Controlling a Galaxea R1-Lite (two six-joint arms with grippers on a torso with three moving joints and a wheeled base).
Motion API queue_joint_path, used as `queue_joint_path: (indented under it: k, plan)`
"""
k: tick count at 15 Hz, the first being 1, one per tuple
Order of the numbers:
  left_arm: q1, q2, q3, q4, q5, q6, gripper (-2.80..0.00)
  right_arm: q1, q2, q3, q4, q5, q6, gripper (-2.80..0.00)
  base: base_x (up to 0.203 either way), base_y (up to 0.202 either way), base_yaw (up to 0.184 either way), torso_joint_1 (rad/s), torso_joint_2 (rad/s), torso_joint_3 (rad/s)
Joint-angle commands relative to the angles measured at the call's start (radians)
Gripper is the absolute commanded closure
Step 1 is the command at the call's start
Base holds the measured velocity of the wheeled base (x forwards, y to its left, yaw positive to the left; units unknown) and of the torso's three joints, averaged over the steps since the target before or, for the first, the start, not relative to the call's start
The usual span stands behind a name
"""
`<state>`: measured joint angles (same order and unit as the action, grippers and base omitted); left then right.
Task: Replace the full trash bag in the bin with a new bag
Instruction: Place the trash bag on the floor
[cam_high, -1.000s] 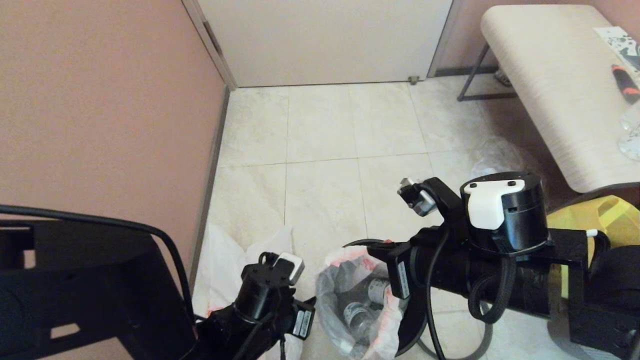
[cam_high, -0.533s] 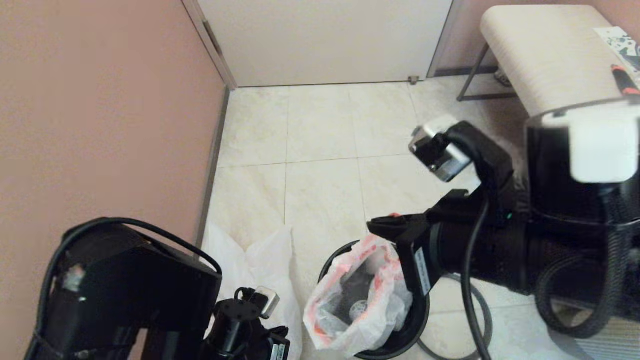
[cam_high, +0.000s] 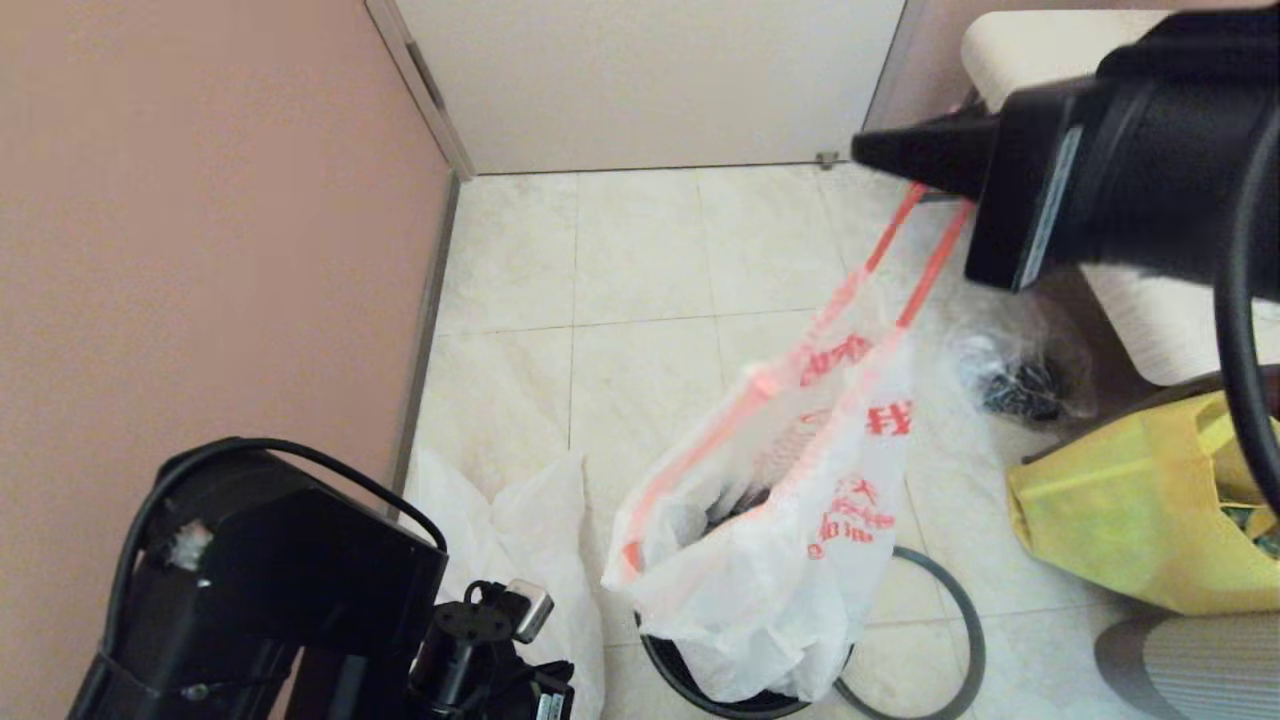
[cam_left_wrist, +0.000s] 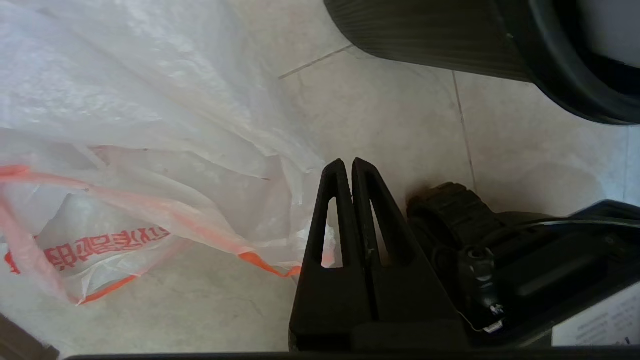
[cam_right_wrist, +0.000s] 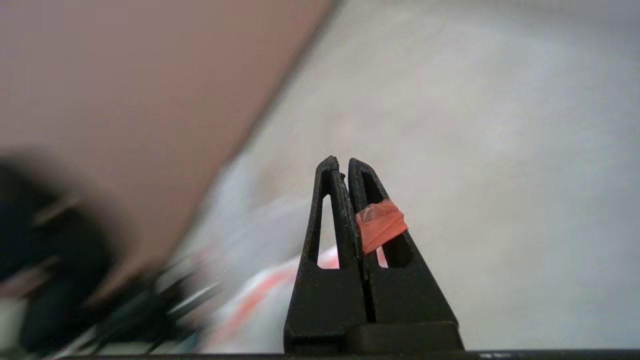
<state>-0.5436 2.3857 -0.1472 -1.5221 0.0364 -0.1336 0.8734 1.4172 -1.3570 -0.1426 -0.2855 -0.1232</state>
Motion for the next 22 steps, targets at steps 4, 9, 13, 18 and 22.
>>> queue_joint_path:
  k: [4, 9, 13, 18, 22]
  plan:
    - [-0.027, 0.009, 0.006, -0.008, -0.03, -0.003, 0.0, -0.155, 0.023, -0.231, -0.119, -0.123, -0.117, 0.0, 0.0, 0.0, 0.0, 0.0, 0.0, 0.0]
    - [-0.025, 0.041, -0.004, -0.008, -0.035, -0.001, 0.0, -0.201, 0.023, -0.424, -0.085, -0.142, -0.134, 0.0, 0.0, 0.0, 0.0, 0.0, 0.0, 0.0]
    - [-0.022, 0.054, -0.009, -0.008, -0.035, 0.001, 0.0, -0.351, 0.033, -0.399, -0.068, -0.128, -0.128, 0.0, 0.0, 0.0, 0.0, 0.0, 0.0, 0.0]
    - [-0.02, 0.072, -0.023, -0.008, -0.035, 0.025, 0.0, -0.619, 0.227, -0.236, -0.171, -0.022, -0.019, 0.0, 0.0, 0.0, 0.0, 0.0, 0.0, 0.0]
    - [-0.017, 0.098, -0.053, -0.008, -0.032, 0.047, 0.0, -0.787, 0.556, -0.192, -0.324, 0.008, 0.021, 0.0, 0.0, 0.0, 0.0, 0.0, 0.0, 0.0]
